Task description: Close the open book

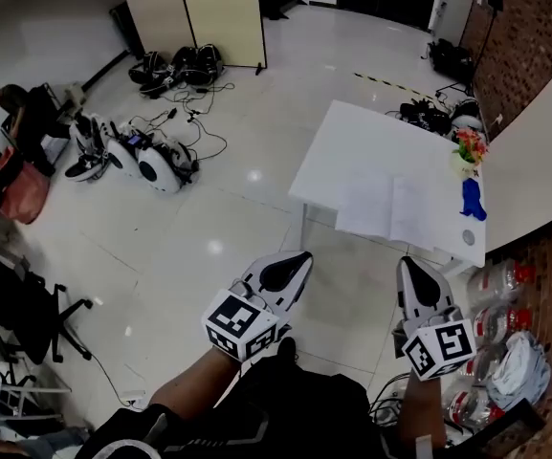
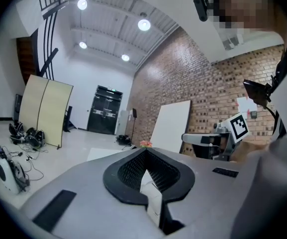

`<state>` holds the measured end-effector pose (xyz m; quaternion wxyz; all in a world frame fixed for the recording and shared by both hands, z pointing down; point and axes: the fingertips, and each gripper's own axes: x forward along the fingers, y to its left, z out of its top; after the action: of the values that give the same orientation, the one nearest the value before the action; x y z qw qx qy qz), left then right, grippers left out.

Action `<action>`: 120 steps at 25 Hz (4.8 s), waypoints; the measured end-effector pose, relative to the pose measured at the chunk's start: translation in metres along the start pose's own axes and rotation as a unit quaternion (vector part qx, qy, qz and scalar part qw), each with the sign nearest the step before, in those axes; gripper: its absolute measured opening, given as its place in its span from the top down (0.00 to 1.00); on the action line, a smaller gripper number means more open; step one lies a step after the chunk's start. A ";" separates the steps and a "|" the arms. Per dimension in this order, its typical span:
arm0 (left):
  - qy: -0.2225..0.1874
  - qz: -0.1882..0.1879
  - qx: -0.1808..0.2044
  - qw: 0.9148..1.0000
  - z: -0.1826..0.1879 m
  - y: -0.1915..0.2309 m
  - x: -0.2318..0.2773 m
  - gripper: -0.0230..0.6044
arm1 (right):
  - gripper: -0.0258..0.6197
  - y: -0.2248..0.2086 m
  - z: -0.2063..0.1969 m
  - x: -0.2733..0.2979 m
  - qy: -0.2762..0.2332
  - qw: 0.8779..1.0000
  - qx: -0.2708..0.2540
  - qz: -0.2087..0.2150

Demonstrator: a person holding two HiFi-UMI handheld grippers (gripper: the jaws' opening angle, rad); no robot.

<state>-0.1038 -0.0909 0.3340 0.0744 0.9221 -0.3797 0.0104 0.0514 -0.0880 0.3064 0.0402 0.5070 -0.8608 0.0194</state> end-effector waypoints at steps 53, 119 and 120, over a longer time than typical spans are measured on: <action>0.292 0.063 -0.094 0.950 -0.254 0.191 0.211 0.96 | 0.82 -0.058 -0.314 0.263 0.338 0.879 -0.285 0.180; 0.270 -0.059 -0.025 0.961 -0.199 0.106 0.274 0.96 | 0.96 -0.293 -0.227 0.079 0.064 0.952 0.188 -0.234; 0.271 -0.058 -0.025 0.961 -0.199 0.104 0.275 0.96 | 0.96 -0.298 -0.233 0.075 0.060 0.949 0.201 -0.236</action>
<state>0.0263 -0.3272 0.5648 0.1975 0.9032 -0.2913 0.2458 0.2874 -0.2810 0.5426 -0.0074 0.6912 -0.6906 0.2126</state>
